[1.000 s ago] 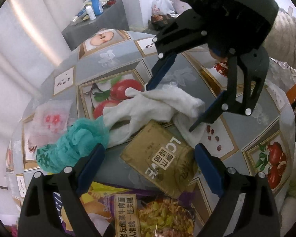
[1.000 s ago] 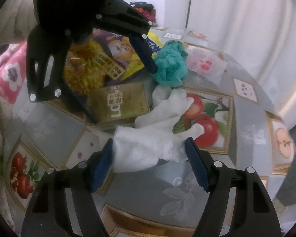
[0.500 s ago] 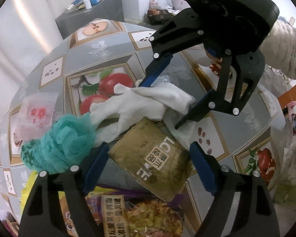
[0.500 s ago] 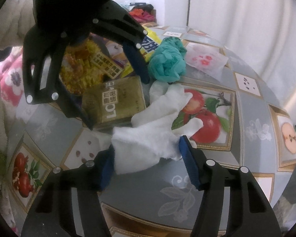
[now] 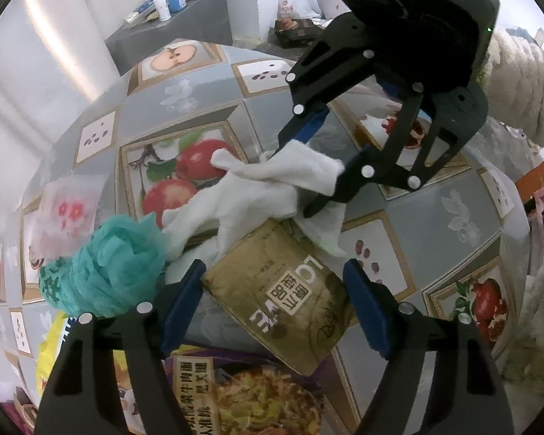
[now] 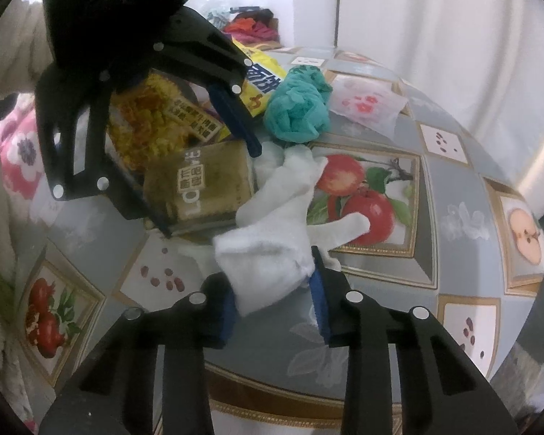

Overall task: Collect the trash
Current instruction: 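Grasp the brown LOTTE packet with the left gripper while the right gripper grasps the white cloth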

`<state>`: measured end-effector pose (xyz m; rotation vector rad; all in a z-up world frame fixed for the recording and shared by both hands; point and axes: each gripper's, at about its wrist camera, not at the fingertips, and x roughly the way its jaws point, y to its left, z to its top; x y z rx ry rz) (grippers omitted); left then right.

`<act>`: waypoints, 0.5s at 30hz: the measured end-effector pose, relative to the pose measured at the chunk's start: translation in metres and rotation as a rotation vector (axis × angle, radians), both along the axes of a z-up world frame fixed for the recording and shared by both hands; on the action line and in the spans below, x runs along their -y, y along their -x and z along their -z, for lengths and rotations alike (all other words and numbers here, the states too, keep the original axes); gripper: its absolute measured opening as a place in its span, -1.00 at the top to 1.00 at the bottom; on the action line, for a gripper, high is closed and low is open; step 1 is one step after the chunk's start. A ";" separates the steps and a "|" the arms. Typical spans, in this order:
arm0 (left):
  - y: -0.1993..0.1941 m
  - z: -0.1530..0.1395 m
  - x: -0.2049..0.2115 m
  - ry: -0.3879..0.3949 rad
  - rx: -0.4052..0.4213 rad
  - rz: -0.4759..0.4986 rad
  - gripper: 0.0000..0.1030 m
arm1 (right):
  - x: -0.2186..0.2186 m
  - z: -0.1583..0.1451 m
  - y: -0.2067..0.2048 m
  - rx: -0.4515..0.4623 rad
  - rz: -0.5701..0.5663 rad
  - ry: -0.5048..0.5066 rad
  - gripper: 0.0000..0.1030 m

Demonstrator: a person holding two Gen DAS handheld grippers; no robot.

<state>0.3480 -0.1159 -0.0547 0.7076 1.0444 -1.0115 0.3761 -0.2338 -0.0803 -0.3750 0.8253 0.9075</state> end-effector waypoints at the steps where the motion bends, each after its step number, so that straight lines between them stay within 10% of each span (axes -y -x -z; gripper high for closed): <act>1: 0.001 0.000 0.001 0.000 0.003 0.003 -0.45 | -0.001 0.000 -0.002 0.000 0.001 0.002 0.42; 15: 0.001 -0.008 0.001 0.022 0.007 -0.059 -0.15 | 0.004 -0.001 0.016 0.001 0.032 0.015 0.70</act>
